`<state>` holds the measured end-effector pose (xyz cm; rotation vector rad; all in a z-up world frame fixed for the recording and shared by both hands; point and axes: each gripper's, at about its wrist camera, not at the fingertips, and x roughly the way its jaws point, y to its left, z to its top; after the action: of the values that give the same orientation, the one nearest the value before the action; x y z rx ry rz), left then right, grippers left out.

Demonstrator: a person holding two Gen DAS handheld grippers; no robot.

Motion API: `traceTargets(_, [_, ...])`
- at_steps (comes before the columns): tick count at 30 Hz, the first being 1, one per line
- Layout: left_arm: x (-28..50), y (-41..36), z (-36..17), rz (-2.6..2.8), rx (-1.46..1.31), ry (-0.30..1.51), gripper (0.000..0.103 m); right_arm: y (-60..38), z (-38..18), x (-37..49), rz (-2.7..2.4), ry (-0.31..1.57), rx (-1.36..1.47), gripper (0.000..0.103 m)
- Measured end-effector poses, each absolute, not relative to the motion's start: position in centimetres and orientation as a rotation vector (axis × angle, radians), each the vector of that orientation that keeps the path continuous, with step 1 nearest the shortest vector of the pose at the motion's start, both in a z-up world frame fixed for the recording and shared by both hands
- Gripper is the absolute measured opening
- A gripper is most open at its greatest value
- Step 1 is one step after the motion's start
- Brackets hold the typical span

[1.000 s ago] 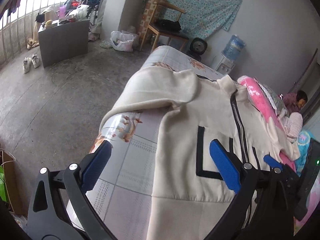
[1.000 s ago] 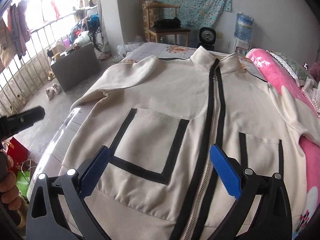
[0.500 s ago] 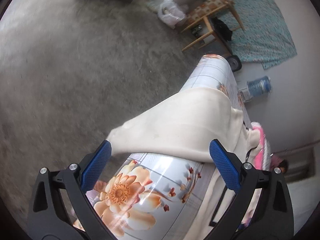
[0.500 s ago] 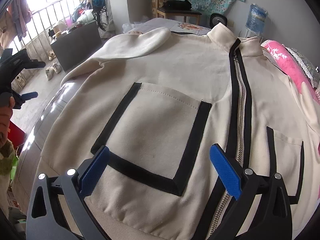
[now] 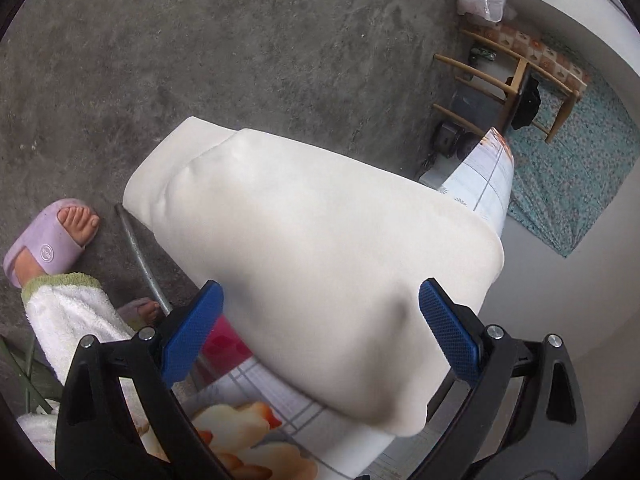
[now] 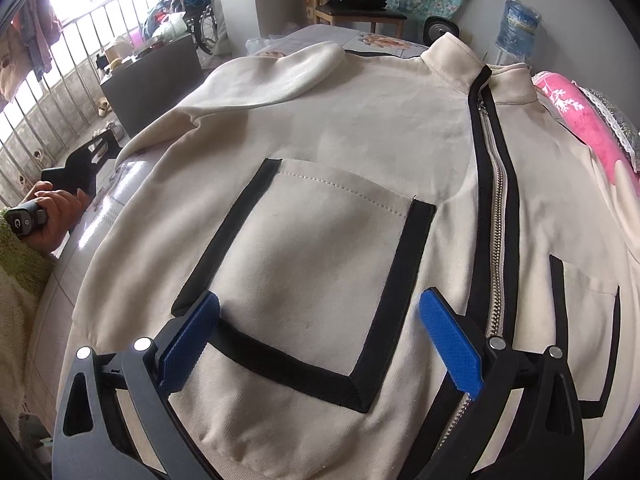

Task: Fold large clothes
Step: 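Reach the left tool to the jacket sleeve and pinch its cuff, then lift the sleeve with the left tool and fold it across the jacket front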

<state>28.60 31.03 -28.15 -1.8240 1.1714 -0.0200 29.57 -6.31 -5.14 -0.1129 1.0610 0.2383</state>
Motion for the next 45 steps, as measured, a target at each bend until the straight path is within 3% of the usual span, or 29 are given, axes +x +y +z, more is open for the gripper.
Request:
traceTargets(3, [28.9,31.1,-29.0,-0.002,-1.848,1.189,0.089,-6.4,-5.1,29.5,0.233,1.063,-0.115,0.098])
traceTargets(5, [28.9,31.2,-29.8,0.016,-1.890,1.188,0.074,-6.5,-5.0,29.6,0.228,1.061,-0.116,0.098])
traceTargets(6, [28.9,31.6,-29.8,0.024,-1.899,1.187,0.072,-6.6,-5.0,29.6,0.225,1.060,-0.116,0.098])
traceTargets(9, [29.2,31.9,-29.9,0.032,-1.902,1.175,0.052,-6.8,-4.9,29.5,0.215,1.059,-0.109,0.098])
traceTargets(11, [29.2,32.2,-29.8,0.038,-1.895,1.173,0.028,-7.1,-4.9,29.4,0.207,1.062,-0.102,0.098])
traceTargets(15, [29.1,34.0,-28.4,0.075,-1.829,1.125,0.006,-7.5,-4.6,29.3,0.192,1.059,-0.101,0.098])
traceTargets(28, [28.5,37.9,-19.2,0.166,-1.509,0.983,0.004,-7.4,-3.5,28.3,0.186,1.037,-0.101,0.098])
traceTargets(33, [30.9,35.2,-5.5,0.166,-1.049,0.809,0.004,-8.2,-2.0,27.5,0.165,0.998,-0.091,0.098])
traceTargets(37, [31.3,23.6,8.1,0.029,-0.500,0.667,0.004,-10.6,-0.9,26.2,0.094,0.978,-0.057,0.098])
traceTargets(40, [29.6,14.1,12.4,-0.148,-0.259,0.646,0.006,-13.1,-0.1,25.3,0.021,0.972,-0.040,0.098])
traceTargets(42, [28.0,9.0,12.2,-0.261,-0.188,0.690,0.016,-14.9,0.2,24.5,-0.028,0.970,-0.024,0.098])
traceTargets(44, [26.4,5.0,9.9,-0.391,-0.156,0.769,0.044,-16.8,0.5,23.7,-0.079,0.971,-0.001,0.098])
traceTargets(45, [25.6,3.5,8.4,-0.441,-0.140,0.812,0.050,-17.7,0.6,23.1,-0.105,0.974,0.012,0.098])
